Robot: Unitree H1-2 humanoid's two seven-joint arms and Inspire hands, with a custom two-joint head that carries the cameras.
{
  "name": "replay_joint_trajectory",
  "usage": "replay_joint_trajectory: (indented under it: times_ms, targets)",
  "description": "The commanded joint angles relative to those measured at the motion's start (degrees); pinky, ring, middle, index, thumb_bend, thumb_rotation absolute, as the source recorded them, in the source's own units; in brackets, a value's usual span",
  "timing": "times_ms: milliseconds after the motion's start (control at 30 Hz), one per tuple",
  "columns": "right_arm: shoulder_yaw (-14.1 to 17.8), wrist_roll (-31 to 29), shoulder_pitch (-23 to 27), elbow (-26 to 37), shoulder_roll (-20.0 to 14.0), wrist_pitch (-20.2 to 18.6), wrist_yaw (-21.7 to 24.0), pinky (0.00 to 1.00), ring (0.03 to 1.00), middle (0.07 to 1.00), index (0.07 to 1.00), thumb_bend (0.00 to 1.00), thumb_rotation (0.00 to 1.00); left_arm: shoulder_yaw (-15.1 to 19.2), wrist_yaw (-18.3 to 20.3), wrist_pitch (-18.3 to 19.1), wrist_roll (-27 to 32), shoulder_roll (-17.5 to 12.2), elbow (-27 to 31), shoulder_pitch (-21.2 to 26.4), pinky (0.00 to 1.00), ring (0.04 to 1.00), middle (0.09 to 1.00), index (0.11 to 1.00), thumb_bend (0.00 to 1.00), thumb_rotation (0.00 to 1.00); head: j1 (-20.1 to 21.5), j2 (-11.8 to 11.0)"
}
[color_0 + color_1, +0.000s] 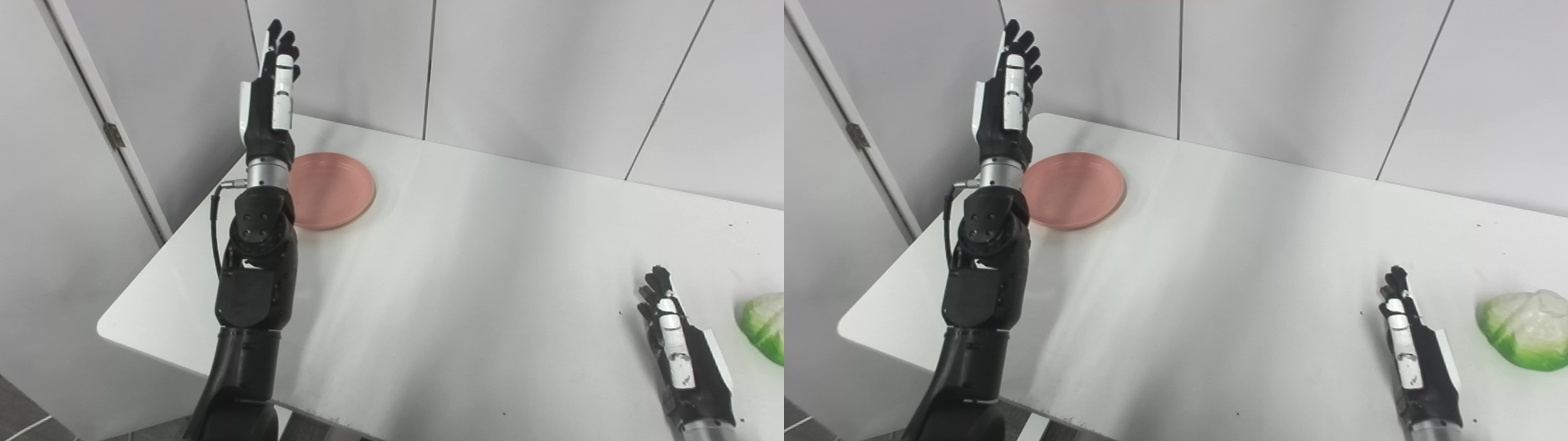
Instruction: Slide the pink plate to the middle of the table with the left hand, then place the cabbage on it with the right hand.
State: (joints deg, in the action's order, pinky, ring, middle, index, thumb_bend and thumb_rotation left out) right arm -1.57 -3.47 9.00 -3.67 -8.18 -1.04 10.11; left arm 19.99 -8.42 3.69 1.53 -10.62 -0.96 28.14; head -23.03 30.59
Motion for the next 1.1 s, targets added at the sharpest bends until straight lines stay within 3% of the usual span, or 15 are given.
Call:
replay_joint_trajectory:
  times_ms: [0, 200, 433, 767, 1067]
  targets:
    - [0.0, 0.1, -0.1, 0.1, 0.2, -1.1, -0.3, 1.00, 1.000, 1.000, 1.000, 0.28, 1.00, 0.9, -0.3, -2.3, 1.6, -2.8, -0.7, 3.4, 0.95, 0.943, 0.955, 0.953, 0.43, 1.00, -0.1, 0.1]
    - [-0.2, 0.3, -0.4, 1.0, 0.0, -1.8, -0.4, 1.00, 1.000, 1.000, 1.000, 0.27, 1.00, 2.7, 0.4, -3.1, 5.0, -6.8, -5.6, 3.5, 0.98, 0.966, 0.976, 0.975, 0.43, 1.00, -0.4, 0.3]
    - [-0.1, 0.0, -0.3, 0.9, 0.0, -1.4, -0.4, 1.00, 1.000, 1.000, 1.000, 0.25, 1.00, 4.3, -0.1, -5.7, 6.8, -10.6, -12.6, 3.6, 0.95, 0.958, 0.958, 0.962, 0.43, 1.00, -0.6, 0.3]
    - [-0.1, -0.3, -0.3, 0.9, -0.2, -1.2, -0.2, 1.00, 1.000, 1.000, 1.000, 0.25, 1.00, 6.2, 0.7, -5.6, 10.2, -12.9, -18.9, 2.7, 0.94, 0.935, 0.941, 0.952, 0.44, 1.00, -0.6, 0.4]
    - [-0.1, -0.4, -0.4, 1.3, -0.2, -1.6, -0.3, 1.00, 1.000, 1.000, 1.000, 0.25, 1.00, 6.7, 0.5, -4.7, 12.0, -12.3, -20.8, 1.9, 0.91, 0.892, 0.903, 0.908, 0.43, 1.00, -0.7, 0.6]
